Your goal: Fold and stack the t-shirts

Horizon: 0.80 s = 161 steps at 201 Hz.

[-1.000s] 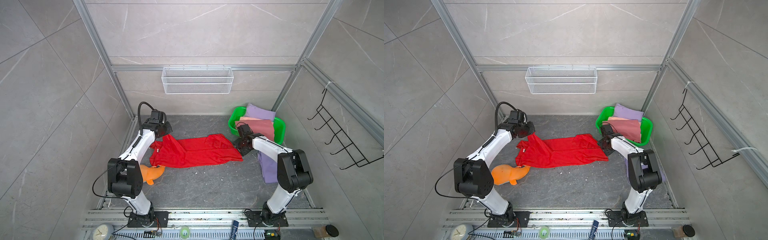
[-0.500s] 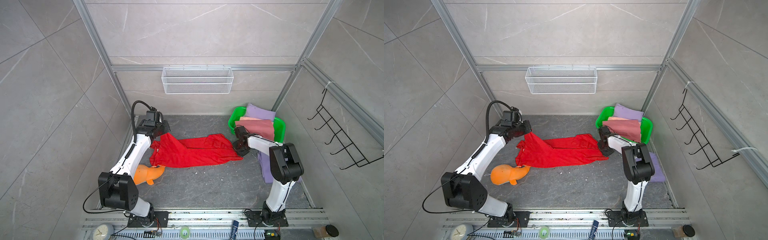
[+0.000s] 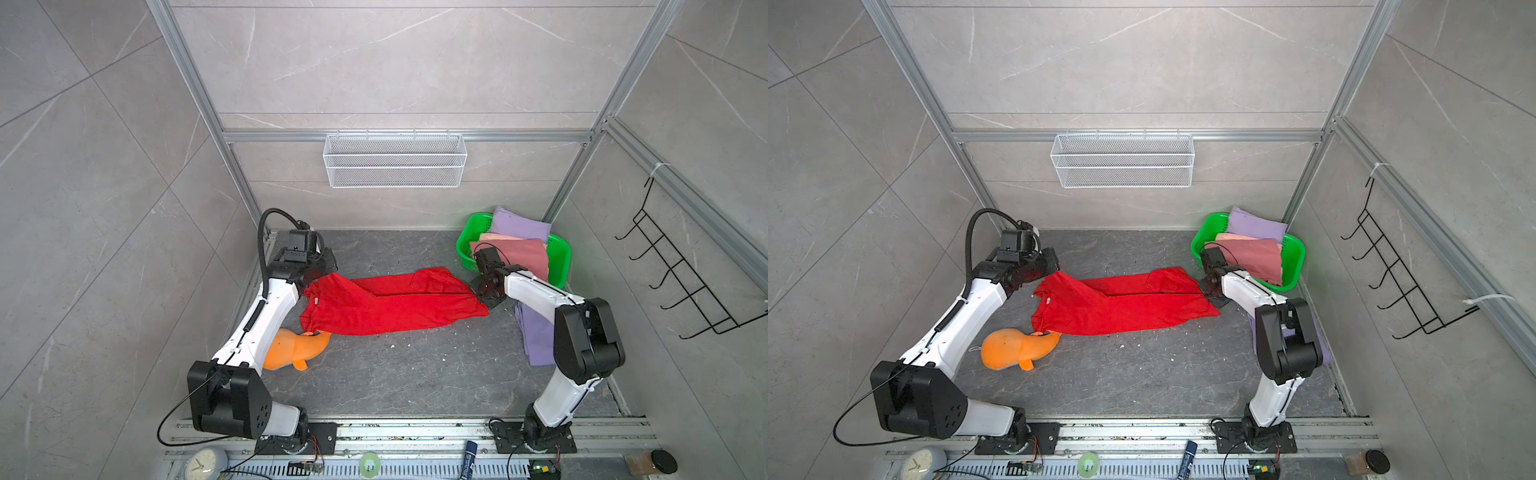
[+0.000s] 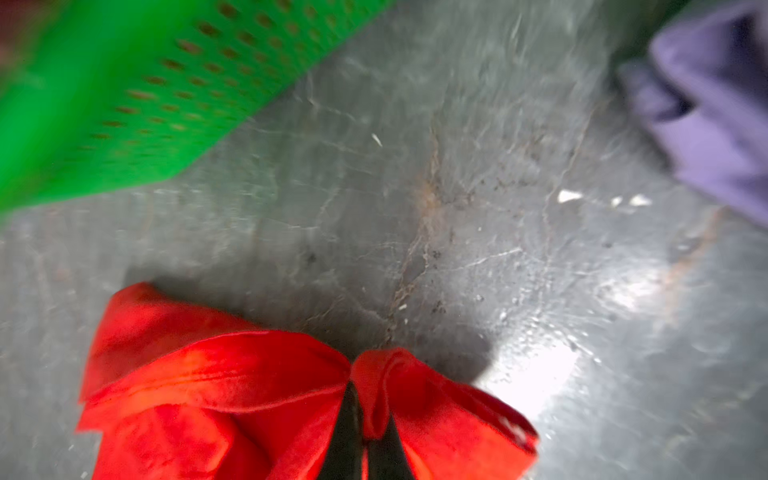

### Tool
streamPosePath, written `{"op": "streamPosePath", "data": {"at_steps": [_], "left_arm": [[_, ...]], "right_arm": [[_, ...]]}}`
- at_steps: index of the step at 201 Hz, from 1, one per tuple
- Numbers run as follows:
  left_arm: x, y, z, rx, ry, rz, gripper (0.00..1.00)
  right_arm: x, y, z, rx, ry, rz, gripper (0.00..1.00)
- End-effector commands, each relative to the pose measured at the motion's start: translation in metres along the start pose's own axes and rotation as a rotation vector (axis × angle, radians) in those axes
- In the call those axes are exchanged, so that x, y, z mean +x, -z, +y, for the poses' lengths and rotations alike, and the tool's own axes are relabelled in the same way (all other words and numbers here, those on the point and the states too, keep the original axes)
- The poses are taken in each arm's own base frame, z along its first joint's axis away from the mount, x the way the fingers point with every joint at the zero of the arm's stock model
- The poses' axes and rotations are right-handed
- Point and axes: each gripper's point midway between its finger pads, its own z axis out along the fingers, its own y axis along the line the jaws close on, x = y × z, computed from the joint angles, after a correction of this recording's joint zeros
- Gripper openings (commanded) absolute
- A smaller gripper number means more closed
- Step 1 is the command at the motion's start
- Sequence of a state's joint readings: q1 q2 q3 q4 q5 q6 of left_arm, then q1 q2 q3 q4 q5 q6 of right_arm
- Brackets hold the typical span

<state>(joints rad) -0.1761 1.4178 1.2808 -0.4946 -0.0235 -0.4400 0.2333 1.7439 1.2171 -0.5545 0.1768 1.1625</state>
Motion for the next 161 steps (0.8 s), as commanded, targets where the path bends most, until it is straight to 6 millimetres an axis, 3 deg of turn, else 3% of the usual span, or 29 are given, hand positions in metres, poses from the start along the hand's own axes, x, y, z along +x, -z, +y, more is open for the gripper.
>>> {"op": "streamPosePath", "data": {"at_steps": [1, 28, 42, 59, 86, 103, 136, 149, 161], "left_arm": [[-0.014, 0.022, -0.003, 0.004, -0.032, -0.06, 0.0], [-0.029, 0.039, -0.006, 0.01, -0.04, -0.117, 0.0], [-0.043, 0.051, -0.013, 0.017, -0.071, -0.147, 0.0], [-0.061, 0.067, -0.02, 0.028, -0.104, -0.188, 0.0], [-0.067, 0.08, -0.025, 0.049, -0.11, -0.221, 0.0], [-0.053, 0.079, -0.021, 0.055, -0.073, -0.194, 0.0], [0.002, 0.061, -0.008, 0.075, 0.036, -0.074, 0.0], [0.02, 0.057, -0.004, 0.072, 0.063, -0.04, 0.0], [0.032, 0.057, -0.001, 0.07, 0.079, -0.026, 0.0]], "right_arm": [[-0.013, 0.026, -0.001, -0.004, 0.051, -0.052, 0.02], [-0.025, 0.052, 0.006, -0.078, 0.054, -0.111, 0.01], [-0.04, 0.077, 0.023, -0.148, 0.085, -0.169, 0.02], [-0.055, 0.102, 0.042, -0.189, 0.165, -0.216, 0.09], [-0.057, 0.107, 0.042, -0.15, 0.224, -0.208, 0.13], [-0.043, 0.091, 0.018, -0.094, 0.223, -0.17, 0.14], [-0.007, 0.056, -0.046, 0.035, 0.183, -0.082, 0.26], [0.002, 0.049, -0.06, 0.045, 0.169, -0.064, 0.31], [0.007, 0.045, -0.064, 0.042, 0.16, -0.048, 0.41]]}}
